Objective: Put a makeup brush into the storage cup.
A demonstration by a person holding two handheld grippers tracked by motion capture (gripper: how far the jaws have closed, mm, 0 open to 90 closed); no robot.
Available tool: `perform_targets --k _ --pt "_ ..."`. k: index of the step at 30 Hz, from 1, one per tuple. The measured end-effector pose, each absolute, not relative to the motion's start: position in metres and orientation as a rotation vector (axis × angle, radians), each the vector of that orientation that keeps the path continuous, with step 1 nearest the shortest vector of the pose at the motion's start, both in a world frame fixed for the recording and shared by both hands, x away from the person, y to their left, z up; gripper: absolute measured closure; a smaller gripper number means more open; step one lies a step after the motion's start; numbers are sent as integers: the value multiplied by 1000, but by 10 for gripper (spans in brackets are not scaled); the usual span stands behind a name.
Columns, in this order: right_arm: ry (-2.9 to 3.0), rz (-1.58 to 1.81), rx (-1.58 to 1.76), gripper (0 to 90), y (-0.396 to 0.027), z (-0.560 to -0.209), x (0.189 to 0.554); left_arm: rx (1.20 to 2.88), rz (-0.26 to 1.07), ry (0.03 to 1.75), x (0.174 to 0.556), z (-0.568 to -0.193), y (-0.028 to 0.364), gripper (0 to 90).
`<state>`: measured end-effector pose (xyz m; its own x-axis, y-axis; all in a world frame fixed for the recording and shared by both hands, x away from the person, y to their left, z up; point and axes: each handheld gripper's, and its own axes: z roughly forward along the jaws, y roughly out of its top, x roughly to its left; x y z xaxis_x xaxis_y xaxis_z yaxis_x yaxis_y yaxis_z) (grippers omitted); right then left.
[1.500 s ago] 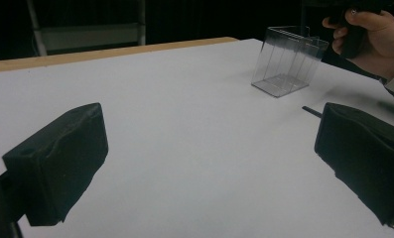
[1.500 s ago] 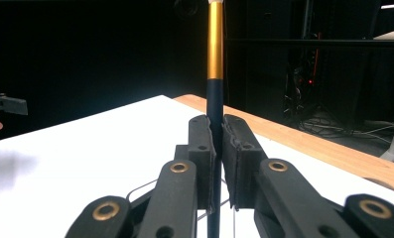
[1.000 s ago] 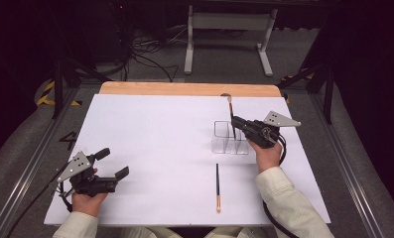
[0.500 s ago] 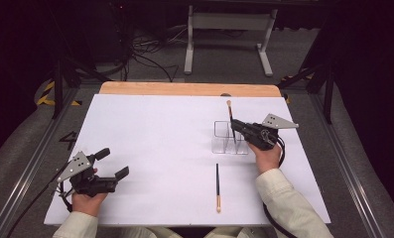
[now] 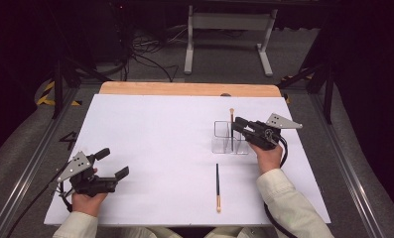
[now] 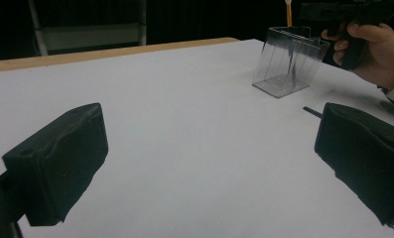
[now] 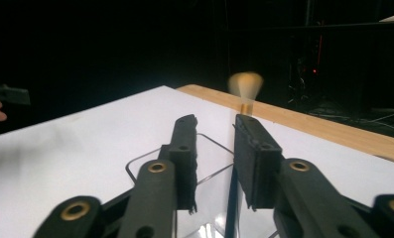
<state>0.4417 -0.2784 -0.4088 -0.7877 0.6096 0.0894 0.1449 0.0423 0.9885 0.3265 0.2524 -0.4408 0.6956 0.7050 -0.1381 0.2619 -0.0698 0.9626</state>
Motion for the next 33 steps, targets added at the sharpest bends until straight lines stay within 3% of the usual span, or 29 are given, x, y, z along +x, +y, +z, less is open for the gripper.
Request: perform_targets --k 5,13,16,33 --pt "1947 1805 736 490 -280 -401 439 1643 434 800 326 -441 252 11" --pt "1974 1768 672 97 -279 -382 428 1641 441 798 326 -441 253 10" --pt "1983 1762 676 29 -283 -376 422 1638 442 801 326 -441 253 10" --pt "2040 1749 632 9 -303 -358 386 1647 440 799 326 -440 250 10"
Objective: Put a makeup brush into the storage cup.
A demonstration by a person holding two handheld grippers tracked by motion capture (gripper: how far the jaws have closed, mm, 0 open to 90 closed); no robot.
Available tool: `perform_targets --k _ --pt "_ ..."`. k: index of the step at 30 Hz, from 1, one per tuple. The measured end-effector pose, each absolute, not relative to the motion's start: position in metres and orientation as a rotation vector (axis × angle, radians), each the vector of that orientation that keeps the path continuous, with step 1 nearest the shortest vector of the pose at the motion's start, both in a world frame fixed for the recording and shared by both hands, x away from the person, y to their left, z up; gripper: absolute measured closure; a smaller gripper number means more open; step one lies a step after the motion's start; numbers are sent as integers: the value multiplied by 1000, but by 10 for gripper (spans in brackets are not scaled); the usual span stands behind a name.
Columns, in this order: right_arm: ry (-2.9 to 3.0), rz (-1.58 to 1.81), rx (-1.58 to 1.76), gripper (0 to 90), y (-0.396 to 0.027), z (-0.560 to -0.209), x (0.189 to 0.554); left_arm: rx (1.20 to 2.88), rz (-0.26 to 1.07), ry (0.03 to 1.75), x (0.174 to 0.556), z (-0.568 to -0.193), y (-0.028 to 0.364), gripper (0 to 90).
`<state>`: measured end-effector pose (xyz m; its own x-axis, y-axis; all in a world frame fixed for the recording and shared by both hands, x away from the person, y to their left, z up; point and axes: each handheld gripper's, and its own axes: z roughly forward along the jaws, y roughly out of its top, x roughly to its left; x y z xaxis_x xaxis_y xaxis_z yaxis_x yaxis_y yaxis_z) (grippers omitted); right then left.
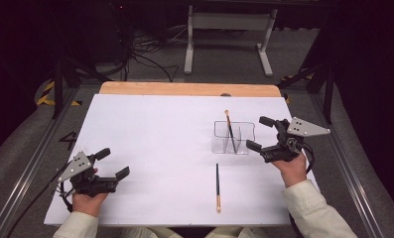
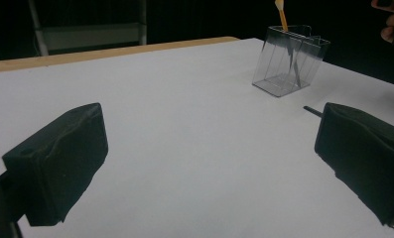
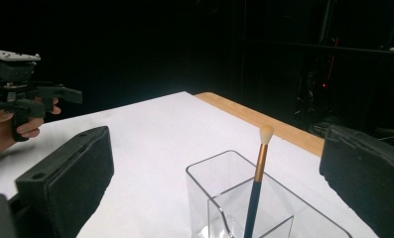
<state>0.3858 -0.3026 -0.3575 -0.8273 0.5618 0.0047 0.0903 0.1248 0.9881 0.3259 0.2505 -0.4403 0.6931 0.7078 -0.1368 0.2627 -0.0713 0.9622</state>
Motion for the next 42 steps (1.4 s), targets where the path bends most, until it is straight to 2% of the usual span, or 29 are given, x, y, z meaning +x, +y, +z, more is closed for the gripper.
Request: perform_targets --k 42 --pt "2195 1623 560 5 -306 -358 364 1700 419 721 326 -430 235 6"
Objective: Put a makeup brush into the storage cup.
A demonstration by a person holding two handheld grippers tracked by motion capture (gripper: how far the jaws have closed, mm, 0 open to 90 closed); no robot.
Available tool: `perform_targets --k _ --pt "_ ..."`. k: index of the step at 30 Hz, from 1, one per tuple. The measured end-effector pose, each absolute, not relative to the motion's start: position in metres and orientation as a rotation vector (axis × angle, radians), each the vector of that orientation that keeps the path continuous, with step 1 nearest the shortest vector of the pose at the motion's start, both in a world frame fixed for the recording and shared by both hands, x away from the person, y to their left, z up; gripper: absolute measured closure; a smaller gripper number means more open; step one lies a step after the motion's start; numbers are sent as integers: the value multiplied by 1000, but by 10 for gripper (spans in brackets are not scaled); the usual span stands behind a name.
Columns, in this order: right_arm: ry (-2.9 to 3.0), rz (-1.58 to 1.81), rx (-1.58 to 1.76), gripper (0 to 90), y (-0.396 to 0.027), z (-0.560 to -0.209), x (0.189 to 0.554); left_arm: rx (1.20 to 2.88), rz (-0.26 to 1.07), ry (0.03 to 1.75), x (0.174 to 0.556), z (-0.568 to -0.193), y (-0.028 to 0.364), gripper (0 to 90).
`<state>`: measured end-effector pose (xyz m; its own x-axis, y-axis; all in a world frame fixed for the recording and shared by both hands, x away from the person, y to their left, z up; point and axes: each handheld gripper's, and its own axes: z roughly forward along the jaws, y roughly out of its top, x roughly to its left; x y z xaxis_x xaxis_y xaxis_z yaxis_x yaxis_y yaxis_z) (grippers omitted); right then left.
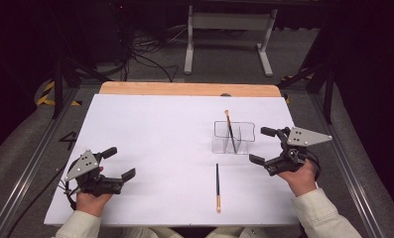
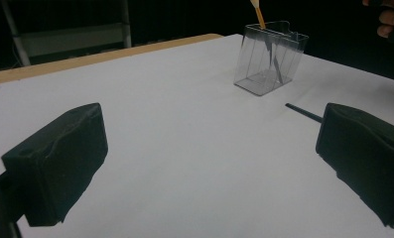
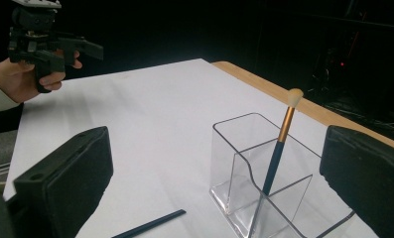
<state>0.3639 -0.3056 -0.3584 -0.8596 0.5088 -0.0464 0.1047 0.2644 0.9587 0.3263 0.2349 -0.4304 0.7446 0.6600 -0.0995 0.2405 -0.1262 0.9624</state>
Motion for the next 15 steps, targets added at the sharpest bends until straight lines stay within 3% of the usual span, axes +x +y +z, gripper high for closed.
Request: perform_targets --k 15 --pt "2338 1479 487 2 -287 -348 367 1700 426 729 325 -432 237 5"
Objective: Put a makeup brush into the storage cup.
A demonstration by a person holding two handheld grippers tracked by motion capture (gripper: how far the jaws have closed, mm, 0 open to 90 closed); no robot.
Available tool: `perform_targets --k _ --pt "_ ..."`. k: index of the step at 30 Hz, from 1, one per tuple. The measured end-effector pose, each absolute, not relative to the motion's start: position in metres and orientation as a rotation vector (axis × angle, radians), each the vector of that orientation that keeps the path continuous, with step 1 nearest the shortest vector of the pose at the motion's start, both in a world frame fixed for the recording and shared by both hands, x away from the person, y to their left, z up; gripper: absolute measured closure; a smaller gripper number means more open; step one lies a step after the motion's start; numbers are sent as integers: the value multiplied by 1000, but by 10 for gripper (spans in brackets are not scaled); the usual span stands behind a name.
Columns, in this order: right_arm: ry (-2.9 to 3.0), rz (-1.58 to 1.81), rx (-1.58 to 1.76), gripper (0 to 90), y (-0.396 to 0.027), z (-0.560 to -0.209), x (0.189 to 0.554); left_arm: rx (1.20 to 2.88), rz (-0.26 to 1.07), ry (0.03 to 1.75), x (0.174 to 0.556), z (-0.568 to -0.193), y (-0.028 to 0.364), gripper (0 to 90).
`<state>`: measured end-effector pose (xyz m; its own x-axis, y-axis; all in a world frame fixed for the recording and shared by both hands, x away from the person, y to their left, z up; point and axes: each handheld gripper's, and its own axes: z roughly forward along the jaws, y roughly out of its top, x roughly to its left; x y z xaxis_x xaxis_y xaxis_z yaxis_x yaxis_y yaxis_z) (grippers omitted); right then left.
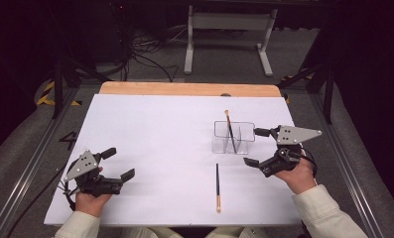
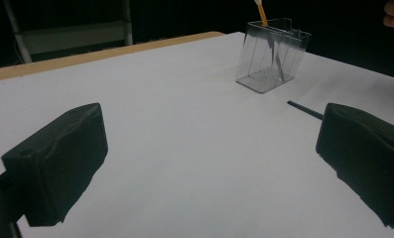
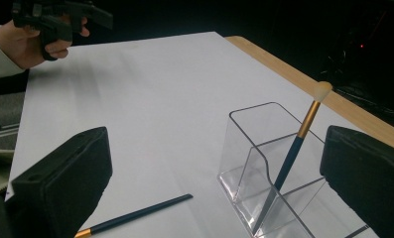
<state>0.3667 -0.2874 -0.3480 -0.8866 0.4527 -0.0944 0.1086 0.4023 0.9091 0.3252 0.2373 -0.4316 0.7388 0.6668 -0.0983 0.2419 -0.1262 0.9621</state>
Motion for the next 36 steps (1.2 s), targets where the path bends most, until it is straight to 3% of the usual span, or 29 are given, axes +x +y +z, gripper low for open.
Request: perform_targets --k 36 --pt "2591 1215 271 0 -246 -328 375 1699 424 752 320 -433 243 5"
